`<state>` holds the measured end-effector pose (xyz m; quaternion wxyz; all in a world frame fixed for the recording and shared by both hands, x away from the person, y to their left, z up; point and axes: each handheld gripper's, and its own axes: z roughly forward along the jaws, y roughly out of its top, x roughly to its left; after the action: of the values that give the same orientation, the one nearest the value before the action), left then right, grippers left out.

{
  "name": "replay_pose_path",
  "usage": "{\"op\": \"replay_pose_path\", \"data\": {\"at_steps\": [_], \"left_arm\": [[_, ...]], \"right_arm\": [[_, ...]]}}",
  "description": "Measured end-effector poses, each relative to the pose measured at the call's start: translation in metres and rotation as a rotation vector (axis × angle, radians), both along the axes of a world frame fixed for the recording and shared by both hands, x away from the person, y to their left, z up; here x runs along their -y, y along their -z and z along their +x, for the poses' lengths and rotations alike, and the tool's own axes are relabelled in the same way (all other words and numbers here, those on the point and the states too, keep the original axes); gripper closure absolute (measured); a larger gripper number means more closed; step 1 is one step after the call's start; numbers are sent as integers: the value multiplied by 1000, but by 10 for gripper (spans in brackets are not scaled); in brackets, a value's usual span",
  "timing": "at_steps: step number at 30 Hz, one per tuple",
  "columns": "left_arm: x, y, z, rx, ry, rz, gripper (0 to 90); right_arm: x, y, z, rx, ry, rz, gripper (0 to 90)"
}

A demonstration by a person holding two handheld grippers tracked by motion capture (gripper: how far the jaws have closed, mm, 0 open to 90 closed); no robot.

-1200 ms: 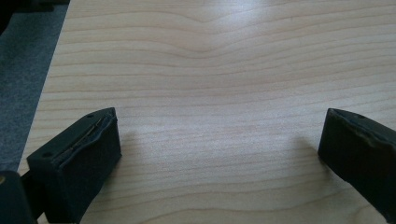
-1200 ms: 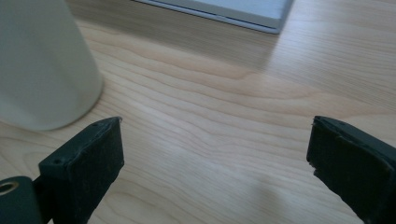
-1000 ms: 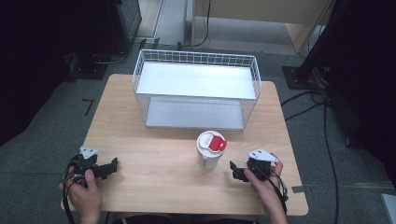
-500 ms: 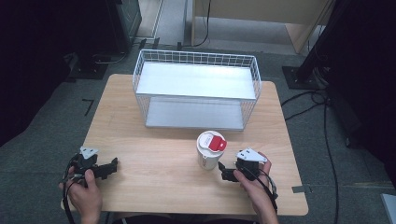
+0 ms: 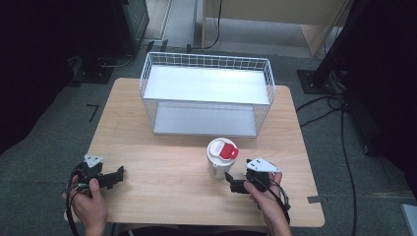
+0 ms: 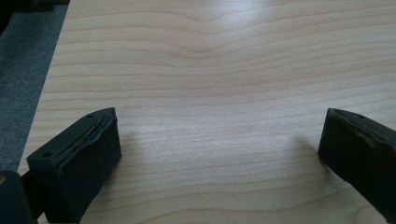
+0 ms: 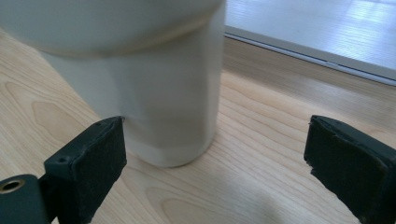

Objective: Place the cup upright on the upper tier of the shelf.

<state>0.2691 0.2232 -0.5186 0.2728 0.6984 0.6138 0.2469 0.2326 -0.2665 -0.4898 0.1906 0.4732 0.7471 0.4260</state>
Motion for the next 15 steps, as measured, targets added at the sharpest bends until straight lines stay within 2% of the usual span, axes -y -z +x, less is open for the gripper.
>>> {"op": "replay_pose_path", "data": {"at_steps": [8, 10, 15], "left_arm": [[0, 0, 0, 0, 0, -1, 0], [0, 0, 0, 0, 0, -1, 0], [0, 0, 0, 0, 0, -1, 0]], "right_arm": [[-9, 0, 1, -4, -30, 23, 57], [-14, 0, 2, -4, -43, 43, 62], [-21, 0, 3, 0, -39, 70, 87]]}}
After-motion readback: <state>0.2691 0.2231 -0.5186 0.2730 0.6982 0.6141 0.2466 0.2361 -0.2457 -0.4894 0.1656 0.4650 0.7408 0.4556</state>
